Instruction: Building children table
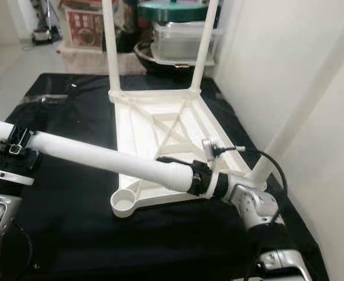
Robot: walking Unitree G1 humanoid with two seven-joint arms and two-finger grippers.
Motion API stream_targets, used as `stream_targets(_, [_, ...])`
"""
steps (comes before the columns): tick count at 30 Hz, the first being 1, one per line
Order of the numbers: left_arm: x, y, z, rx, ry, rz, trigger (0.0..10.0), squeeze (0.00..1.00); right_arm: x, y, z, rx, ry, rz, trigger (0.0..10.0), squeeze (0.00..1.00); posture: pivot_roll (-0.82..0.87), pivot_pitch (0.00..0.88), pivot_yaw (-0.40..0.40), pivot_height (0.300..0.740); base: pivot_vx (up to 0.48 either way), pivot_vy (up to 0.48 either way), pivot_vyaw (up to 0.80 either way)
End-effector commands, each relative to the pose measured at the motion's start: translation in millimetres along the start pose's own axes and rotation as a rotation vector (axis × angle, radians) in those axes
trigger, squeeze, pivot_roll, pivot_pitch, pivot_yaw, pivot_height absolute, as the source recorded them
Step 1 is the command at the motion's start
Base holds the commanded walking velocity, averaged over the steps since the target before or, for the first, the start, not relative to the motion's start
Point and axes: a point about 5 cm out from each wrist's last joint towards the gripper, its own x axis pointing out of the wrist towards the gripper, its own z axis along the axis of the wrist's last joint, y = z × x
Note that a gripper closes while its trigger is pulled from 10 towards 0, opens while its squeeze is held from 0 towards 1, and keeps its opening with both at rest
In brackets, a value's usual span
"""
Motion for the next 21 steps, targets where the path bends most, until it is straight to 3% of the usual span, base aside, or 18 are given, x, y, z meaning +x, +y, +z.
stream_targets(1, [6.1, -25.5, -11.9, -0.039, 0.058, -0.149, 0.0, 0.00, -20.1, -15.5, -10.5, 0.040, 0.059, -0.207, 10.0, 1.00, 0.02, 0.000, -0.083, 0.740, 0.000, 0.000, 0.00])
stream_targets(5, [-1.8, -32.3, 19.8, 0.030, -0.102, -0.141, 0.0, 0.00, -67.9, -15.4, -17.5, 0.135, 0.014, -0.289, 10.0, 1.00, 0.02, 0.000, -0.095, 0.740, 0.000, 0.000, 0.00])
stream_targets(7, [-3.0, -32.7, 22.4, 0.036, -0.114, -0.139, 0.0, 0.00, -72.3, -15.5, -17.4, 0.142, 0.006, -0.300, 10.0, 1.00, 0.02, 0.000, -0.095, 0.740, 0.000, 0.000, 0.00])
stream_targets(9, [-9.0, -33.6, 30.7, 0.062, -0.146, -0.126, 0.0, 0.00, -95.3, -18.8, -15.4, 0.131, 0.002, -0.391, 10.0, 1.00, 0.01, 0.000, -0.095, 0.740, 0.000, 0.000, 0.00])
stream_targets(10, [-9.0, -33.6, 30.7, 0.062, -0.146, -0.126, 0.0, 0.00, -95.3, -18.8, -15.4, 0.131, 0.002, -0.391, 10.0, 1.00, 0.01, 0.000, -0.095, 0.740, 0.000, 0.000, 0.00])
stream_targets(14, [-15.9, -33.6, 36.5, 0.089, -0.163, -0.109, 0.0, 0.00, -128.5, -26.2, -9.8, 0.146, 0.011, -0.540, 10.0, 1.00, 0.00, 0.000, -0.093, 0.740, 0.000, 0.000, 0.00])
stream_targets(15, [-15.9, -33.6, 36.5, 0.089, -0.163, -0.109, 0.0, 0.00, -128.5, -26.2, -9.8, 0.146, 0.011, -0.540, 10.0, 1.00, 0.00, 0.000, -0.093, 0.740, 0.000, 0.000, 0.00])
stream_targets(16, [-15.6, -31.6, 34.6, 0.084, -0.154, -0.104, 0.0, 0.00, -127.8, -29.2, -5.0, 0.130, 0.018, -0.557, 10.0, 0.71, 0.00, 0.000, -0.092, 0.740, 0.000, 0.000, 0.00])
stream_targets(17, [-15.2, -30.1, 33.1, 0.080, -0.148, -0.102, 0.0, 0.00, -125.9, -31.1, -1.6, 0.117, 0.022, -0.563, 10.0, 0.71, 0.00, 0.000, -0.092, 0.740, 0.000, 0.000, 0.00])
stream_targets(18, [-13.9, -27.5, 29.1, 0.084, -0.127, -0.095, 0.0, 0.00, -113.5, -33.7, 9.7, 0.092, -0.004, -0.550, 10.0, 0.20, 0.00, 0.000, -0.089, 0.740, 0.000, 0.000, 0.00])
stream_targets(19, [-13.9, -27.5, 29.1, 0.084, -0.127, -0.095, 0.0, 0.00, -113.5, -33.7, 9.7, 0.092, -0.004, -0.550, 10.0, 0.20, 0.00, 0.000, -0.089, 0.740, 0.000, 0.000, 0.00])
stream_targets(20, [-13.0, -24.2, 23.9, 0.086, -0.103, -0.086, 0.0, 0.00, -92.9, -35.4, 32.0, 0.018, -0.059, -0.515, 10.0, 0.00, 0.00, 0.000, -0.087, 0.740, 0.000, 0.000, 0.00])
stream_targets(21, [-13.0, -21.2, 18.8, 0.086, -0.079, -0.076, 0.0, 0.00, -71.3, -38.4, 59.9, -0.056, -0.109, -0.527, 10.0, 0.00, 0.00, 0.000, -0.087, 0.740, 0.000, 0.000, 0.00])
